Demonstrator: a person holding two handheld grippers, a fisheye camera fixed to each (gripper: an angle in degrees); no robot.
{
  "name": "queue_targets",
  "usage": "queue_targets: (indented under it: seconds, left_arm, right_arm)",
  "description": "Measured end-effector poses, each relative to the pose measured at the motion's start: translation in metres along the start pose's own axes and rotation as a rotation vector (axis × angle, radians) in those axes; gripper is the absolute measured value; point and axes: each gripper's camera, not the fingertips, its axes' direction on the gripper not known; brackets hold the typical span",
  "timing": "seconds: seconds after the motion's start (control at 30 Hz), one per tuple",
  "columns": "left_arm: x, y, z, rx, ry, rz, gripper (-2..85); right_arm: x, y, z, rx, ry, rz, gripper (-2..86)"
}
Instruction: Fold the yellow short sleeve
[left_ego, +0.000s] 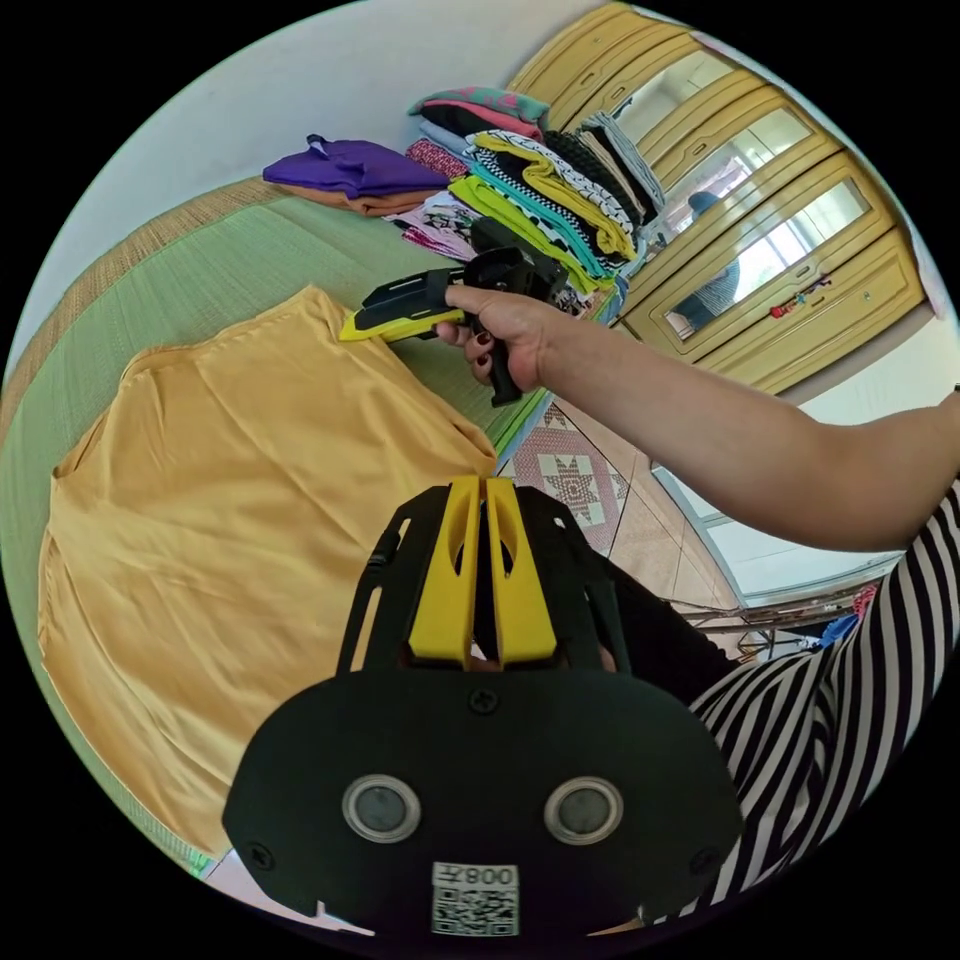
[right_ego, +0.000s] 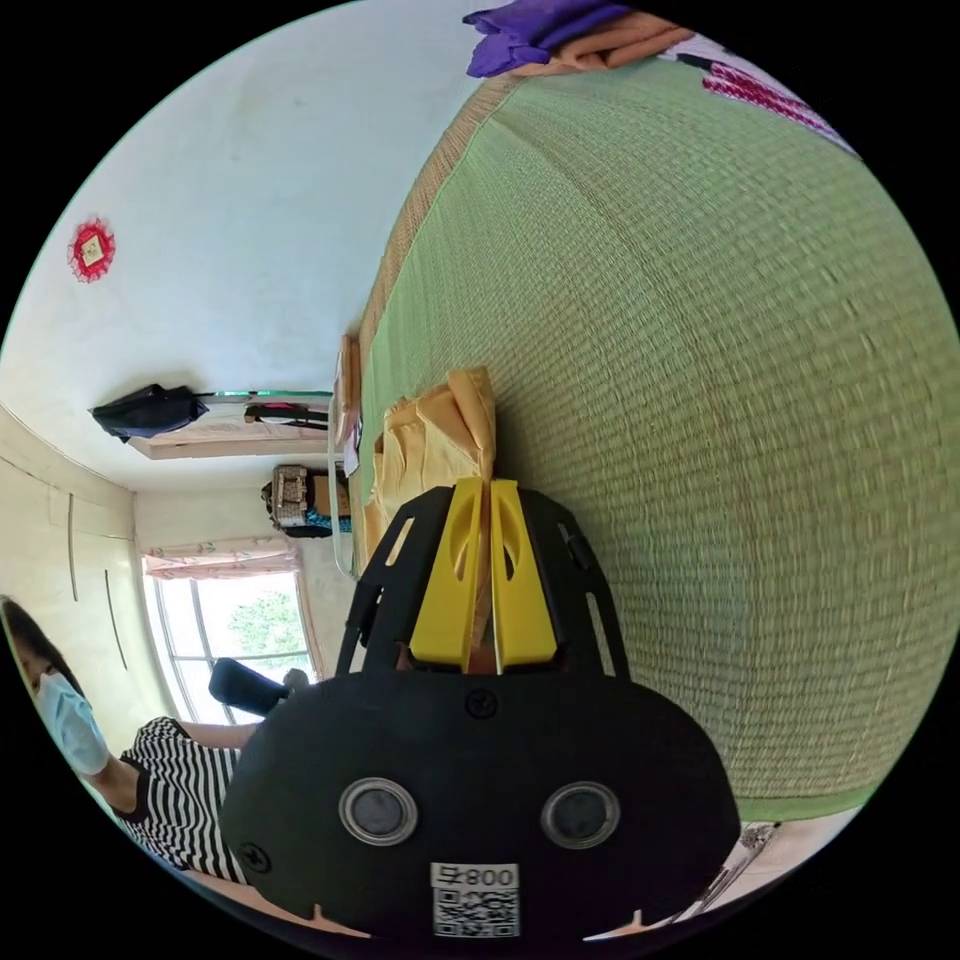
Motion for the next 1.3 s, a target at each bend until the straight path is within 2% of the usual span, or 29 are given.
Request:
queue_targets:
  seconds: [0.4, 0.63, 0.97, 1.3]
  left_arm:
    - [-0.036, 0.056, -0.025, 0.098, 0.118, 0.016, 0.8]
    - [-0.089, 0.139, -0.082, 0.218, 0.142, -0.057, 0.8]
    - [-0.194, 0.314, -0.157, 0.405, 0.128, -0.311, 0.7]
    - [-0.283, 0.48, -0.171, 0.484, 0.091, -0.56, 0.8]
  right_arm:
    - [-0.115, 0.008, -0.073, 0.084, 0.11, -0.063, 0.6]
    - [-0.22, 0.012, -0.071, 0.126, 0.07, -0.138, 0.6]
    - [-0.408, 0.003, 0.0, 0.045, 0.132, -0.299, 0.8]
    - [-0.549, -0.005, 0.102, -0.11, 0.247, -0.382, 0.7]
